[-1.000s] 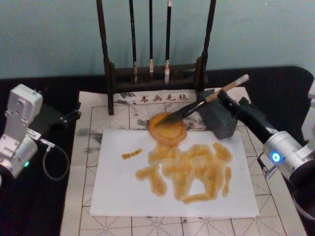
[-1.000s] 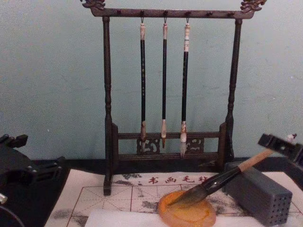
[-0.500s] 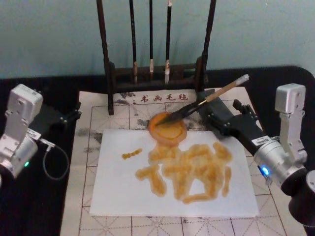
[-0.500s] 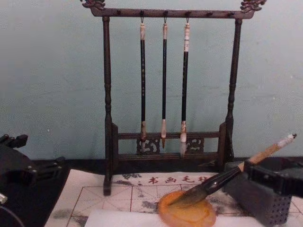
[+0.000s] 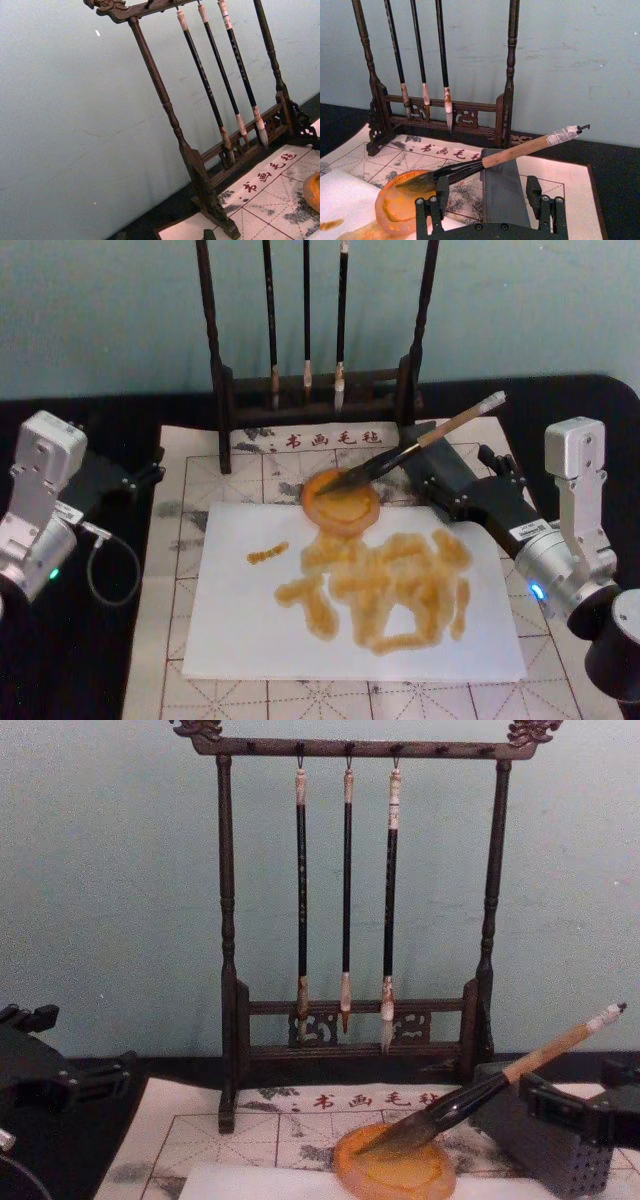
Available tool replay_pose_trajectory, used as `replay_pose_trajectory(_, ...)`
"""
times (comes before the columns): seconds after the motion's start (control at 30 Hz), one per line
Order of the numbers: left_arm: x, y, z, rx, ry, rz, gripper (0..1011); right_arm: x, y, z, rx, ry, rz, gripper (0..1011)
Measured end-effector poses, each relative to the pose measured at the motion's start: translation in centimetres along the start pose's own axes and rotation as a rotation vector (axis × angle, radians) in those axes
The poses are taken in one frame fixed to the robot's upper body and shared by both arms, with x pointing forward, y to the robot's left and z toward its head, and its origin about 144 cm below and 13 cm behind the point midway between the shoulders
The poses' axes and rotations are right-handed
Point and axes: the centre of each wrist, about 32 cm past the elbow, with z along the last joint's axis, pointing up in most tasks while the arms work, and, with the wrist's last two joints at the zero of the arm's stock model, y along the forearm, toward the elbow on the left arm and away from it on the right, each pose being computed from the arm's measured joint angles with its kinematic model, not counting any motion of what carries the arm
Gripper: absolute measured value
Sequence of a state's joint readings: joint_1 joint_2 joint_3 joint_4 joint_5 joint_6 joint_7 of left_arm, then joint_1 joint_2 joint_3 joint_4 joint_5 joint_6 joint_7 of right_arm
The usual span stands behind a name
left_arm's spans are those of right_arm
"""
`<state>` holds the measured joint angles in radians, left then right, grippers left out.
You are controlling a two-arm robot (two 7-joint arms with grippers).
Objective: Pick up the brush from the inkstone, write on the paper, then place the brush back to its original position.
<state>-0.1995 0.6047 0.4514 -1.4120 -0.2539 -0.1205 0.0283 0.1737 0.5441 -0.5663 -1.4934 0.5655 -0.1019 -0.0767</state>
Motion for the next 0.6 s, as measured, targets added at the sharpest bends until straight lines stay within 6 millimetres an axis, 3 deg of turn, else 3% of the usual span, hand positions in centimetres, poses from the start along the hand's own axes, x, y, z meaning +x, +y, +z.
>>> replay_pose_trajectory(0.6,0.0,0.0,0.0,0.0,0.0,0.0,1001,0.01,-0.02,0.05,0.001,0.005,0.001,1002)
